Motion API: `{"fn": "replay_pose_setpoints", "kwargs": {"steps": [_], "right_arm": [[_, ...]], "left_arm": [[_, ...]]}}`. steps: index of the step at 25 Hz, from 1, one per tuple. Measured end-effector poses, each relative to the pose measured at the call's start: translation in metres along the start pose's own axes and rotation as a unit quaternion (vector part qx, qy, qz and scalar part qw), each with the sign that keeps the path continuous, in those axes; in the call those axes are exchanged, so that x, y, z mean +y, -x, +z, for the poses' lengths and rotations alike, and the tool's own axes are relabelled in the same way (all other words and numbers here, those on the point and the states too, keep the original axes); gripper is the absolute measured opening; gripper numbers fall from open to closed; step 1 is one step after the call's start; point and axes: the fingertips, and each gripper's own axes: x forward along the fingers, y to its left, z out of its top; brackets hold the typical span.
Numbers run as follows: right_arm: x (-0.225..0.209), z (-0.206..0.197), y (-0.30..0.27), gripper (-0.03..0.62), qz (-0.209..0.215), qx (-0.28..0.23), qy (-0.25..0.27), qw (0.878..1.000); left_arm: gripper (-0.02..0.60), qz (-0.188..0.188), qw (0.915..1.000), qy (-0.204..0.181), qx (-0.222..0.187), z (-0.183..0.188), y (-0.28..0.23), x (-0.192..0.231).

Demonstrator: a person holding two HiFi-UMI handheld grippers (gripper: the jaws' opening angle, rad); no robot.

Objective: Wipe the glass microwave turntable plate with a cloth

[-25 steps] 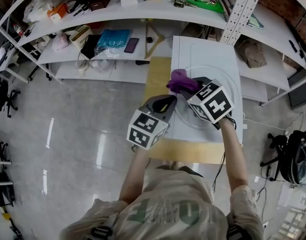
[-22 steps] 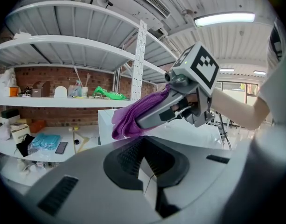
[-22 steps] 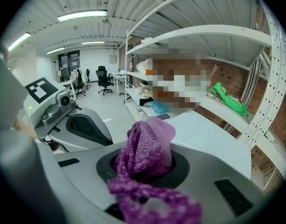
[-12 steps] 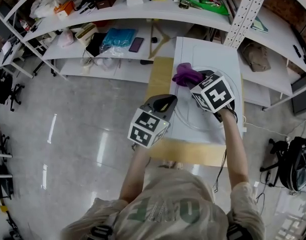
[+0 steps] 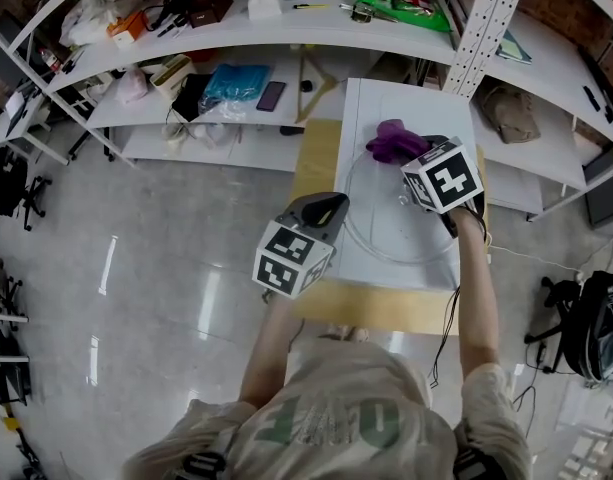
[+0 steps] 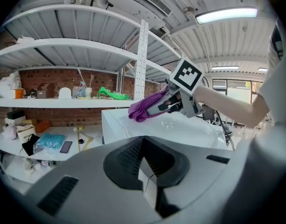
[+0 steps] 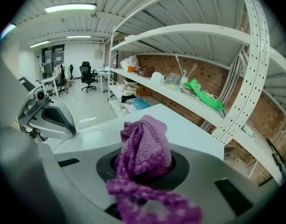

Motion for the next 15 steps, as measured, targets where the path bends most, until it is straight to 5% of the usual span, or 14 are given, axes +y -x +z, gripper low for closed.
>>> {"fn": "replay_pose_setpoints", "kwargs": {"steps": [15], "right_arm": [[-0.043,-0.048,0.046,0.057,-0.079,0.036,-0.023,0.996]], "left_arm": [[0.002,0.015,0.9998,-0.009,0.010,0.000,0.001,-0.001]]}}
